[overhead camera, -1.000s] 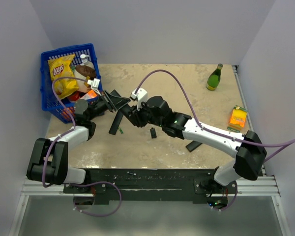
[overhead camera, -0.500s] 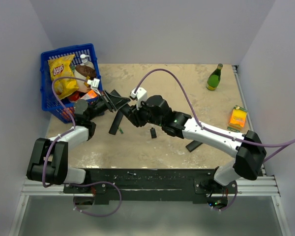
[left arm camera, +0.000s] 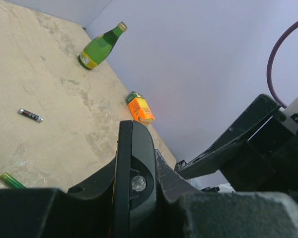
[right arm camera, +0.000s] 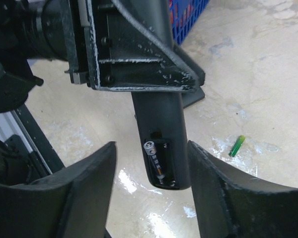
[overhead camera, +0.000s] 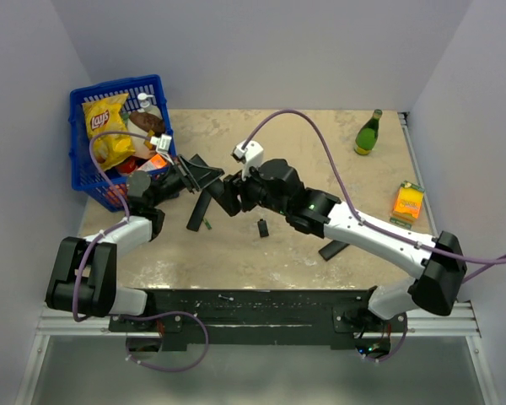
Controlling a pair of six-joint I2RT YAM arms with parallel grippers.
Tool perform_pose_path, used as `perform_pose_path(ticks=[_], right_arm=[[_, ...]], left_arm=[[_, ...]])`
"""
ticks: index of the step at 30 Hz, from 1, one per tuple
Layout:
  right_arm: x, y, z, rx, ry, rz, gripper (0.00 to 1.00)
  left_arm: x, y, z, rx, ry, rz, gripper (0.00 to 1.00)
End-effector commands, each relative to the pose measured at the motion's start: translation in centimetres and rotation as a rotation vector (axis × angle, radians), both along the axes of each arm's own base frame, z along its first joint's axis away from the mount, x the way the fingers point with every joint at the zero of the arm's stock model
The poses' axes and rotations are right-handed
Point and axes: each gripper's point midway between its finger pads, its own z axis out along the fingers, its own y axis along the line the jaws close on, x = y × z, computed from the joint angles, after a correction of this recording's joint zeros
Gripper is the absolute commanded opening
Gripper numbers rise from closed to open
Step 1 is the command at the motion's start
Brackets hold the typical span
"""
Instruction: Load the batteries into the remote control
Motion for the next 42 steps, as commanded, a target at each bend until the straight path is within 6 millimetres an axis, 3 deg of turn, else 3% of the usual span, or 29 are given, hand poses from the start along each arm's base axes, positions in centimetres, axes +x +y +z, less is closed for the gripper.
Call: perform_pose_path(ticks=[1, 7, 11, 12, 19, 31, 42], right_arm=[[0.6, -1.7, 5.6, 0.129, -0.033, -0.114, 0.65], [0.7, -2.8, 4.1, 0.218, 0.125, -0.252, 0.85], [0.4, -2.9, 2.7, 0.334, 0.264, -0.326, 0.88], [0.2, -3.1, 1.2, 0.341, 0.301, -0.348, 0.89], [-0.5, -2.8, 0.2, 0.561, 0.437, -0.385, 0.98], [-0.3, -1.9, 0.1, 0.635, 0.464, -0.37, 0.98], [0.3, -1.4, -1.5, 0.585, 0.494, -0.415, 0.95]], left_arm=[[-0.5, 0.0, 1.8, -0.017, -0.087, -0.013, 0.0], [-0.6, 0.0, 2.1, -0.025, -0.103, -0.013, 0.0], [-0.9, 0.1, 2.3, -0.037, -0.109, -0.012, 0.0], [-0.9, 0.2, 2.3, -0.039, -0.109, -0.007, 0.0], [-0.9, 0.3, 2.4, -0.039, -0.119, 0.003, 0.0], [-0.9, 0.3, 2.7, -0.034, -0.129, 0.006, 0.0], [-0.8, 0.5, 2.8, -0.009, -0.149, 0.027, 0.0]])
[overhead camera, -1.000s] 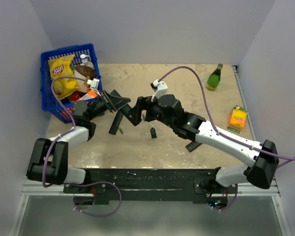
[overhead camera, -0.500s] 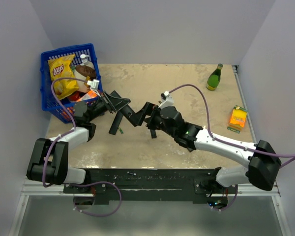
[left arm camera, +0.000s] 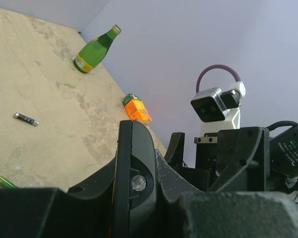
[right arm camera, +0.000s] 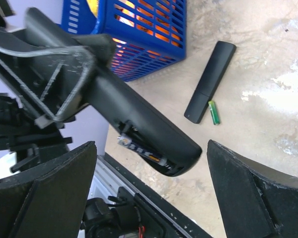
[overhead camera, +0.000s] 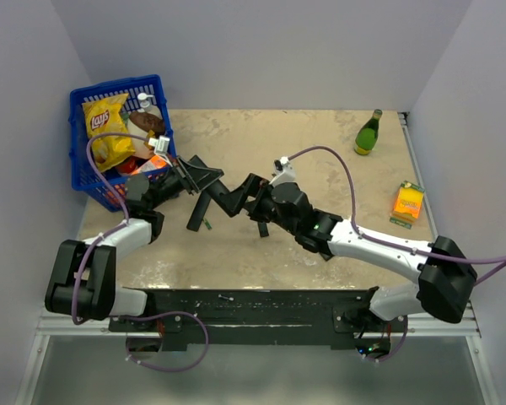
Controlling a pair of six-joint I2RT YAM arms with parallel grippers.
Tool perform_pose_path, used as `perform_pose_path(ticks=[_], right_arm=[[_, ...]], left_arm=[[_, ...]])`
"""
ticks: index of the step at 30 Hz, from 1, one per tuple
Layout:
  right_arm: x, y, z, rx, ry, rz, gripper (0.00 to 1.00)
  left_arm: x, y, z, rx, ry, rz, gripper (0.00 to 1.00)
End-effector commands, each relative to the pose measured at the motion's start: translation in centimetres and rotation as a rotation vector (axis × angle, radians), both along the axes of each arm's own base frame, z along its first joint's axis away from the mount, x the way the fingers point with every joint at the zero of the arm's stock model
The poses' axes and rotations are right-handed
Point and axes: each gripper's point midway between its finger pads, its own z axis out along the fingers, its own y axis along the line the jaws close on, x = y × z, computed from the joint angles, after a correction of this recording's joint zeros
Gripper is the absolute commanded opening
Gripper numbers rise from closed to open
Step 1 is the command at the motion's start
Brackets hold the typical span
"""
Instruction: Load the batteries into the remote control
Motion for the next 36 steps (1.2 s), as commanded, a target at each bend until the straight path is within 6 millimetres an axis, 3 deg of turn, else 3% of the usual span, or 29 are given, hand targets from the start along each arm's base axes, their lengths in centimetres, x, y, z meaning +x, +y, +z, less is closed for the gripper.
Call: perform_pose_path(ticks=[1, 10, 36], right_arm=[[0.8, 0.3, 1.7, 0.044, -0.001, -0.038, 0.95], [0.9, 1.1, 1.8, 0.075, 0.01, -0.028, 0.92], [1.3, 1.8, 0.9, 0.115, 0.04, -0.047, 0.84]], left_arm=[[-0.1, 0.4, 2.4, 0.009, -0.125, 0.038, 0.0], [0.7, 1.0, 2.9, 0.111, -0.176, 0.123, 0.0], [0.2, 0.7, 3.0, 0.085, -0.175, 0.103, 0.0]])
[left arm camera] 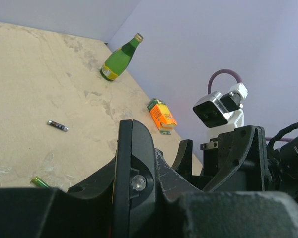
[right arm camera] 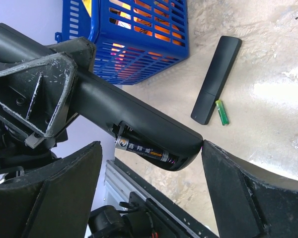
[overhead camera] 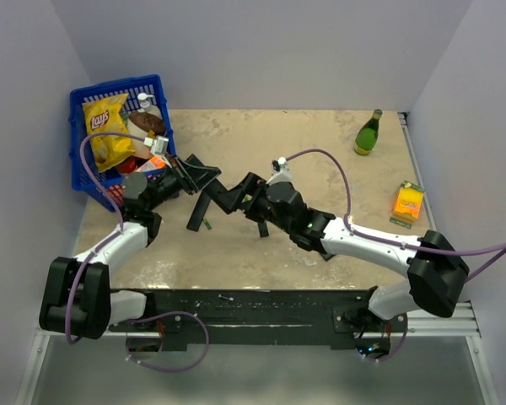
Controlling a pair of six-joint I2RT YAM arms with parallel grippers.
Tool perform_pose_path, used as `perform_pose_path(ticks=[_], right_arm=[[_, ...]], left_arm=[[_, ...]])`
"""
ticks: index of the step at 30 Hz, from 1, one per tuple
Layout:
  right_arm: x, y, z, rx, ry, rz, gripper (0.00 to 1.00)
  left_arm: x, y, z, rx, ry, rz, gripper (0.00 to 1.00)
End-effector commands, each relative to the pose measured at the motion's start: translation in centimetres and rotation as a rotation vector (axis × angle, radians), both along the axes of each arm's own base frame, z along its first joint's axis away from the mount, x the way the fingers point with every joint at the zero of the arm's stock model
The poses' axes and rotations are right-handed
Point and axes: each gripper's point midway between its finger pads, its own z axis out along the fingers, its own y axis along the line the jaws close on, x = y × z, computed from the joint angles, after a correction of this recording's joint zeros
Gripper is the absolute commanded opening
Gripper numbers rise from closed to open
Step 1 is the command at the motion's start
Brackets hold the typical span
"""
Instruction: Load the batteries into the remote control
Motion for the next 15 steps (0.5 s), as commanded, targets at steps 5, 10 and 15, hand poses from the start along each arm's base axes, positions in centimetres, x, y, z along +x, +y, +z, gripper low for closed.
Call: perform_pose_path(ticks=[5, 10, 15], right_arm=[[0.68, 0.53, 1.83, 0.067, -0.023, -0.028, 0.83], [0.68, 0.59, 1.69, 0.067, -0.021, -0.026, 0.82], [0.76, 0.7, 1.26, 0.063, -0.015, -0.027, 0.82]], left_arm=[[-0.08, -0.05, 2.65, -0.017, -0.102, 0.001, 0.0], [-0.17, -0.09, 2.72, -0.018, -0.105, -0.004, 0.0], [-0.19, -0.09, 2.74, -0.017, -0.109, -0.003, 0.0]])
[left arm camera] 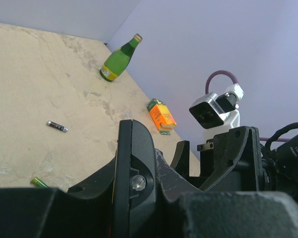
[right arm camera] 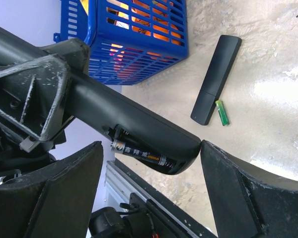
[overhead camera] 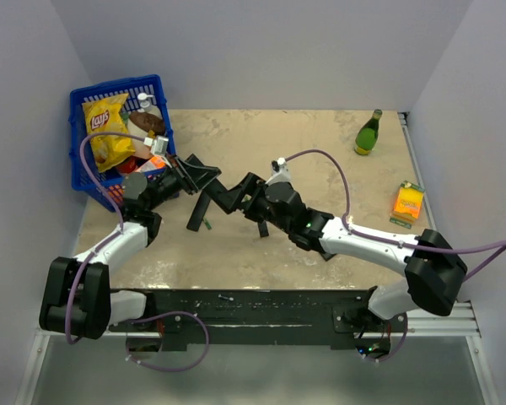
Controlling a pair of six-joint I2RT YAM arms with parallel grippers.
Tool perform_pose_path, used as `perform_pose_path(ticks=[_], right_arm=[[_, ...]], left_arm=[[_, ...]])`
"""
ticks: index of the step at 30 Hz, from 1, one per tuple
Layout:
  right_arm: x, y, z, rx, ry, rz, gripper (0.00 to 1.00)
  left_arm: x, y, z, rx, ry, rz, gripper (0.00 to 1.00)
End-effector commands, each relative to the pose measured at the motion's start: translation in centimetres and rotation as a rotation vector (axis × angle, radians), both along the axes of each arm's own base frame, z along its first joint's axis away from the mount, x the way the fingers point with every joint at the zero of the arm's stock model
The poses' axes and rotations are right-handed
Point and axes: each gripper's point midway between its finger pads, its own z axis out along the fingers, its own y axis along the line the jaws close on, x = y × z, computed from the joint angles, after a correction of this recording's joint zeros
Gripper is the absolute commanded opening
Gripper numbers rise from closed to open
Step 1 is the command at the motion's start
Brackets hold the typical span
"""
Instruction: Load the batteries into the remote control
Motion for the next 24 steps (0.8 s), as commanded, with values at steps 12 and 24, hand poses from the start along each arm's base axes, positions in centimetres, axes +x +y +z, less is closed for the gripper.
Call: perform_pose_path(ticks=[12, 24], right_arm=[[0.7, 0.5, 1.4, 0.061, -0.019, -0.031, 0.8], [0.1, 0.1, -0.1, 0.066, 0.009, -0.028, 0.78]], left_arm=[[-0.2, -0.1, 2.7, -0.023, -0.104, -0.005, 0.0], [-0.7, -0.2, 2.9, -0.054, -0.111, -0.023, 0.0]])
